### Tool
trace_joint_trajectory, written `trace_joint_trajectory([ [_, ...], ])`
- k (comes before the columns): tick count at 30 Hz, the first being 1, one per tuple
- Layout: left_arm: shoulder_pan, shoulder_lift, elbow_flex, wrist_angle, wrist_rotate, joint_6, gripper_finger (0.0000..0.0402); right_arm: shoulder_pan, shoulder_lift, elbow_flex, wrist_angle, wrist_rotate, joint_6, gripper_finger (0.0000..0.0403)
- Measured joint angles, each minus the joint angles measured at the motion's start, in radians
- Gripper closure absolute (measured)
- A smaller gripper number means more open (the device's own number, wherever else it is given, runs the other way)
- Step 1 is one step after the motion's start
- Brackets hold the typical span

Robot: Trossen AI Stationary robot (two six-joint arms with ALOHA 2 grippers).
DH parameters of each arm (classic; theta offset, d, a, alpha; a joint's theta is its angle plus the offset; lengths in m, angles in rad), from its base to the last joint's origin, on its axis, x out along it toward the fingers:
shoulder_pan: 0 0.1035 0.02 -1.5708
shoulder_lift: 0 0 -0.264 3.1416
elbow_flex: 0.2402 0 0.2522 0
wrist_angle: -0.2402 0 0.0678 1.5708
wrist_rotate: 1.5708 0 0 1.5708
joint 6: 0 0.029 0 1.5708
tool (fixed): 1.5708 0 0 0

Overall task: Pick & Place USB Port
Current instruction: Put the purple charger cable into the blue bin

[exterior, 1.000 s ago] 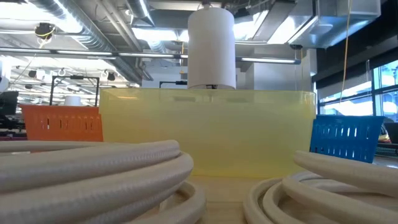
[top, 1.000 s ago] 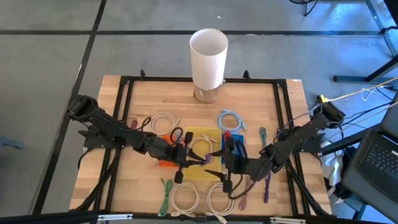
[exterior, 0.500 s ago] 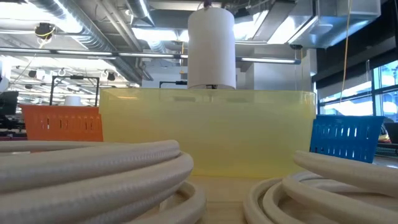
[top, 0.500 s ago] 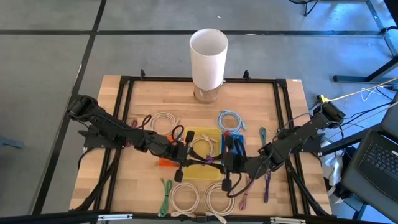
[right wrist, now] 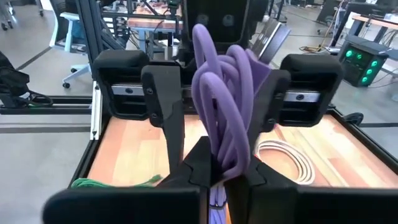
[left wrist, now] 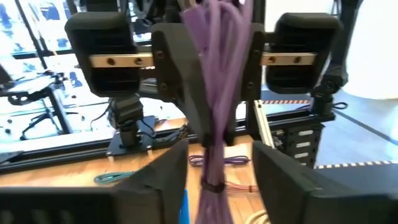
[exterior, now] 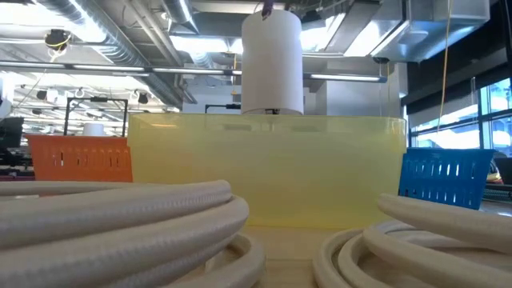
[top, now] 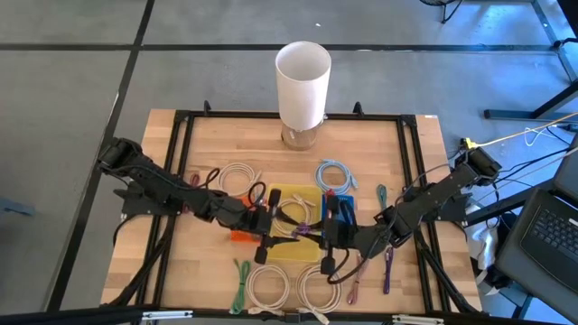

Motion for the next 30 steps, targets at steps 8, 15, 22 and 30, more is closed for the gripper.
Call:
trace_joint_trajectory([
  [8,-0.004,-0.086,0.0,-0.209,-0.269,0.018,0.0135,-0.001,-0.121,0.0,-0.469,0.252,0.519,0.0383],
  [15,-0.009,-0.229,0.0,-0.466,-0.339,-0.106,0.014,-0.017,-0.191,-0.001,-0.995,0.146,1.12,0.0383],
  [22,-0.009,-0.277,0.0,-0.592,-0.351,-0.184,0.0148,-0.072,-0.127,-0.001,-1.091,0.057,1.25,0.0383],
  [30,-0.009,-0.294,0.0,-0.62,-0.36,-0.191,0.0149,-0.165,-0.034,-0.077,-1.016,-0.072,1.257,0.0383],
])
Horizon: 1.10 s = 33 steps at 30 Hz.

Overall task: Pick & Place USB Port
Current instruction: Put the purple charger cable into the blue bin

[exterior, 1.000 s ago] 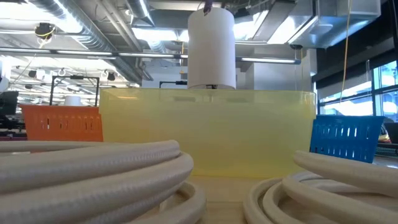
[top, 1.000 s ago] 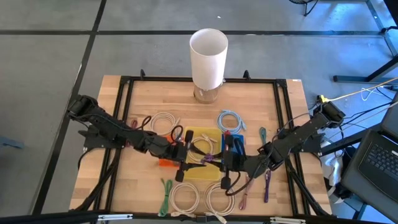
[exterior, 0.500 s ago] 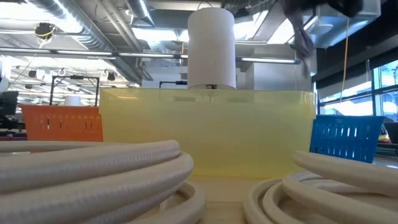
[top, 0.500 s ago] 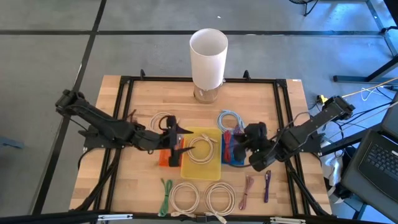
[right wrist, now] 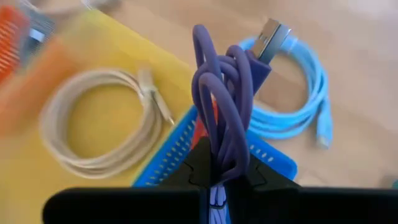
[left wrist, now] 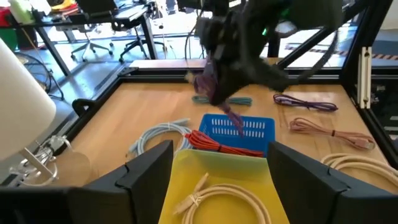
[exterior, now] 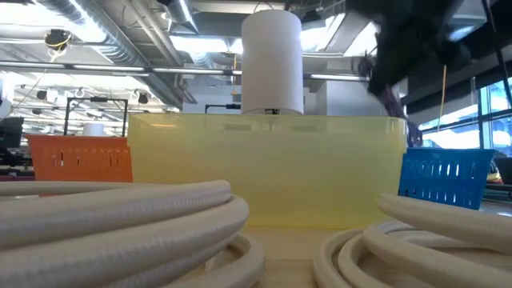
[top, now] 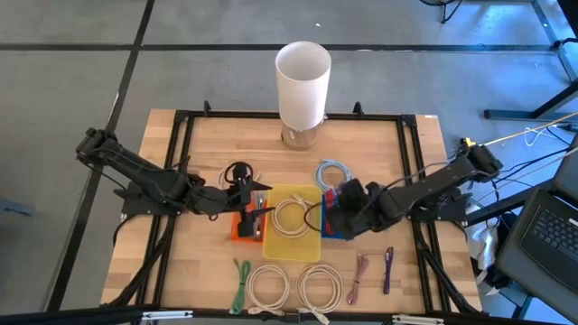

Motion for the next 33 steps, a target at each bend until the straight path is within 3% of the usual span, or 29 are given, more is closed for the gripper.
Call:
trace_joint_trajectory([
  [13,0.0,0.0,0.0,-0.017,0.014,-0.025,0.0149,-0.087,0.004,-0.313,0.458,-0.172,0.001,0.0383],
  [20,0.0,0.0,0.0,-0.017,0.026,-0.031,0.0149,-0.1,0.004,-0.369,0.527,-0.188,0.0,0.0378],
  [28,0.0,0.0,0.0,-0.029,0.025,-0.029,0.0149,-0.099,0.003,-0.332,0.506,-0.167,-0.056,0.0259],
  [33,0.0,0.0,0.0,-0.059,0.024,-0.042,0.0149,-0.088,0.001,-0.248,0.346,-0.112,-0.055,0.0217],
])
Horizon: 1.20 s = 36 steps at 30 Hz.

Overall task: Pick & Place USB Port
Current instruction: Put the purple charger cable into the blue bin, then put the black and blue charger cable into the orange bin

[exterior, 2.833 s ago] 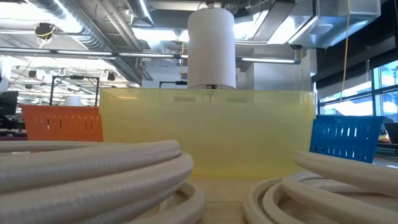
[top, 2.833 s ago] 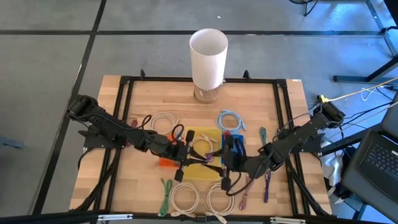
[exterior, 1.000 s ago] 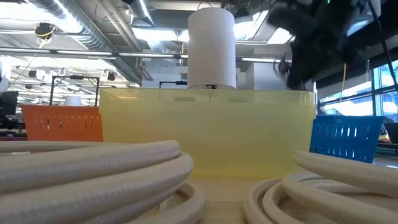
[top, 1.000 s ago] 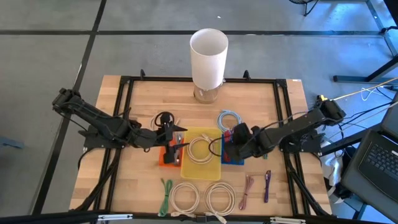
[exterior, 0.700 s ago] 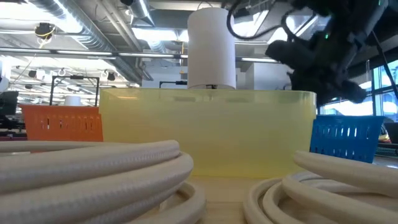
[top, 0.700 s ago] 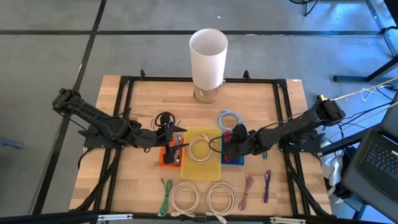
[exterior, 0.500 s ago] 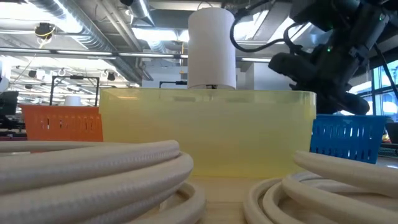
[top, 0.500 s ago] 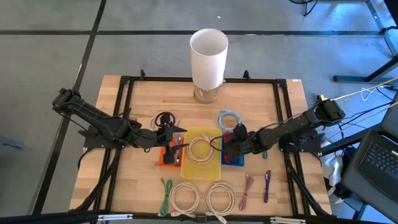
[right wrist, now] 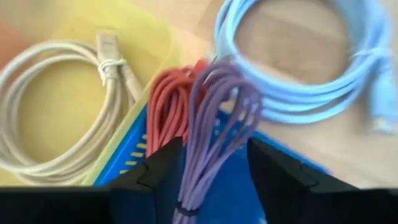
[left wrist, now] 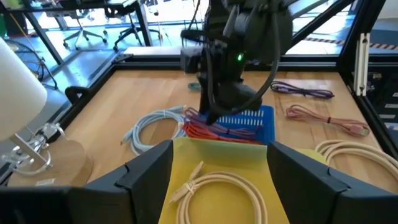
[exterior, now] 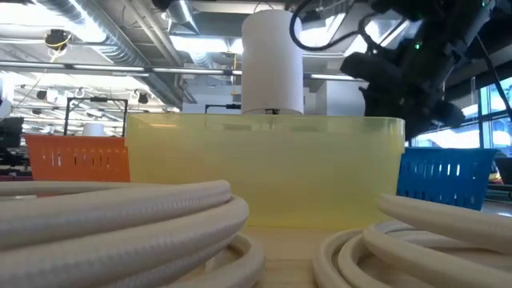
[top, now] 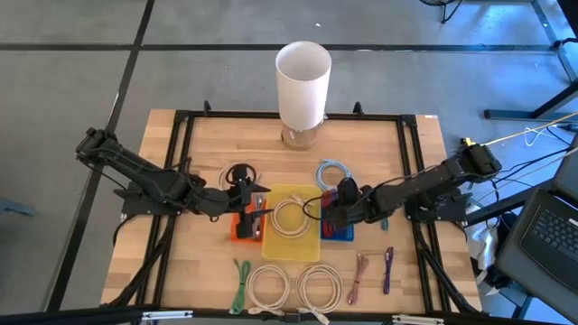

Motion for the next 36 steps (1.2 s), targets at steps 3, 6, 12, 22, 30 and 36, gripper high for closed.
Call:
trace_joint_trajectory([
  [3,0.0,0.0,0.0,-0.026,-0.001,-0.013,0.0149,0.018,0.0,0.069,-0.105,0.042,0.001,0.0208],
  [6,0.0,0.0,0.0,-0.038,-0.001,-0.021,0.0149,0.042,0.0,0.156,-0.25,0.078,0.016,0.0209],
  [12,0.0,0.0,0.0,-0.075,-0.001,-0.05,0.0149,0.123,-0.002,0.292,-0.649,0.036,0.239,0.0226],
  [22,0.0,0.0,0.0,-0.097,-0.001,-0.066,0.0149,0.252,-0.002,0.134,-0.765,-0.243,0.577,0.0234],
  [30,0.0,0.0,0.0,-0.089,0.05,-0.083,0.0149,0.218,-0.003,-0.101,-0.51,-0.383,0.551,0.0234],
  [36,0.0,0.001,0.0,-0.088,0.058,-0.092,0.0149,0.207,-0.014,-0.234,-0.318,-0.395,0.546,0.0235],
])
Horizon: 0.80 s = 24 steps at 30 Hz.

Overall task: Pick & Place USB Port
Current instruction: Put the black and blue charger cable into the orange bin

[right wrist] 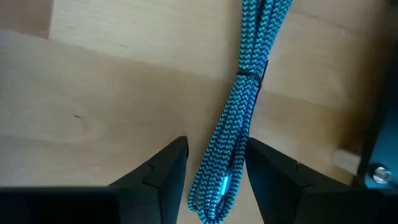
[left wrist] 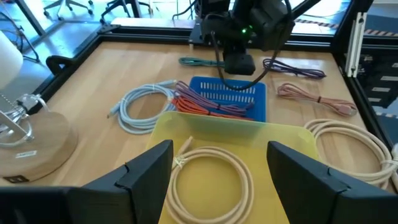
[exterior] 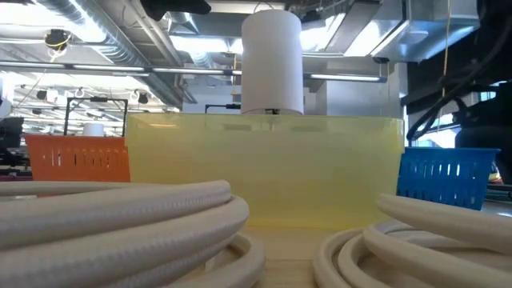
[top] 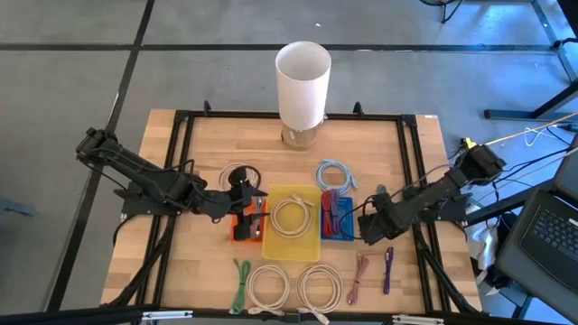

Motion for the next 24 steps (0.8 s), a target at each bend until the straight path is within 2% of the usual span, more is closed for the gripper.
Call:
trace_joint_trajectory([
  [4,0.0,0.0,0.0,0.001,0.0,0.0,0.0149,0.0,0.0,-0.002,-0.003,0.005,-0.001,0.0262],
  [9,0.0,0.0,0.0,0.005,0.001,-0.032,0.0149,-0.001,0.014,0.02,-0.118,0.011,-0.024,0.0373],
  [10,0.0,0.0,0.0,0.001,0.006,-0.046,0.0149,-0.001,0.012,0.026,-0.118,0.019,-0.017,0.0381],
  [15,0.0,0.0,0.0,-0.051,0.032,-0.089,0.0149,0.043,0.012,0.047,-0.221,0.031,0.076,0.0381],
  [20,-0.009,0.001,0.0,-0.108,-0.099,-0.098,0.0149,0.135,0.012,0.171,-0.395,0.116,0.171,0.0381],
  [24,-0.023,0.011,0.0,-0.09,-0.18,-0.103,0.0149,0.219,0.012,0.342,-0.518,0.277,0.213,0.0381],
])
